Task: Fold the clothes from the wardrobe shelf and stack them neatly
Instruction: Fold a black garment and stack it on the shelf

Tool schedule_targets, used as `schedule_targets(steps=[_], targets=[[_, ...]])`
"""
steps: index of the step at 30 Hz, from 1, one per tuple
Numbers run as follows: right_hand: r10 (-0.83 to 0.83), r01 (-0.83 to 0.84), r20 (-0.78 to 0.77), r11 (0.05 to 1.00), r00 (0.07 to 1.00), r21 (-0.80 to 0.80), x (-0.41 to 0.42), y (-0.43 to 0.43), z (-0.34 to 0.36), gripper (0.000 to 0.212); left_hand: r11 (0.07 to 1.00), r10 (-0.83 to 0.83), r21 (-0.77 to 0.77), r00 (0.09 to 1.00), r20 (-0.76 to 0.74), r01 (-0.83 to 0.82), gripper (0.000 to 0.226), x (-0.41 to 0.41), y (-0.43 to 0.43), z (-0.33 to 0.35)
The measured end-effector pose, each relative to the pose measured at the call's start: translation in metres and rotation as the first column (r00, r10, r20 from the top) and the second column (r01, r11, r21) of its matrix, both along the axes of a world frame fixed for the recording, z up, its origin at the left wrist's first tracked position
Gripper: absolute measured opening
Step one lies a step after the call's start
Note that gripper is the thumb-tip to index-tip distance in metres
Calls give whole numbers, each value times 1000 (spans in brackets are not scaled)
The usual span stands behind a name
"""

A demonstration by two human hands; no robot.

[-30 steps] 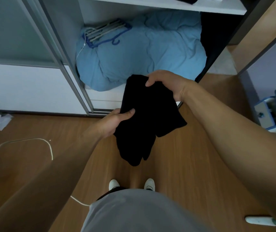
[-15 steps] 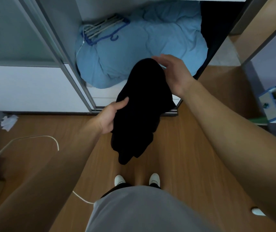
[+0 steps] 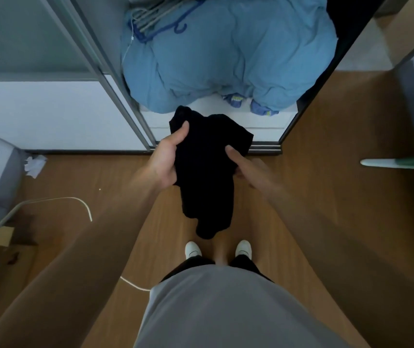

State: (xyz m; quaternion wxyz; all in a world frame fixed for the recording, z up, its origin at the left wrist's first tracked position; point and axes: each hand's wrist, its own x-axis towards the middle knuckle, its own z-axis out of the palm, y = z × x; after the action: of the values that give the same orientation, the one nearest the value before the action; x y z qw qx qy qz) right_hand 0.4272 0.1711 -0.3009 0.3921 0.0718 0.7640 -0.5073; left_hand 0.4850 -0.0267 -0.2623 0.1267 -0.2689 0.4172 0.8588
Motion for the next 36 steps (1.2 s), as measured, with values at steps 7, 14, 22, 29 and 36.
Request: schedule_targets(steps=[7,14,22,29,36], targets=[[-187,106,-382,969,905,-224,-10,10,0,26,996,-17,-89,999,30,20,37,0,1,0],[-294,192,-306,927,905,-321,-27,23,26,30,977,-27,-207,995,95,46,43,-2,-17,-3],[-256,262,82,825,963,-501,-44,47,16,54,986,-143,-75,989,50,146,44,-10,-5,0],[30,-73,-109,906,994,-416,-11,47,-16,38,991,-134,21,989,58,133,52,-13,0,4],[-103,26,-106,826,989,-563,-3,26,-9,36,996,-79,44,989,123,74,52,-5,-3,-4]])
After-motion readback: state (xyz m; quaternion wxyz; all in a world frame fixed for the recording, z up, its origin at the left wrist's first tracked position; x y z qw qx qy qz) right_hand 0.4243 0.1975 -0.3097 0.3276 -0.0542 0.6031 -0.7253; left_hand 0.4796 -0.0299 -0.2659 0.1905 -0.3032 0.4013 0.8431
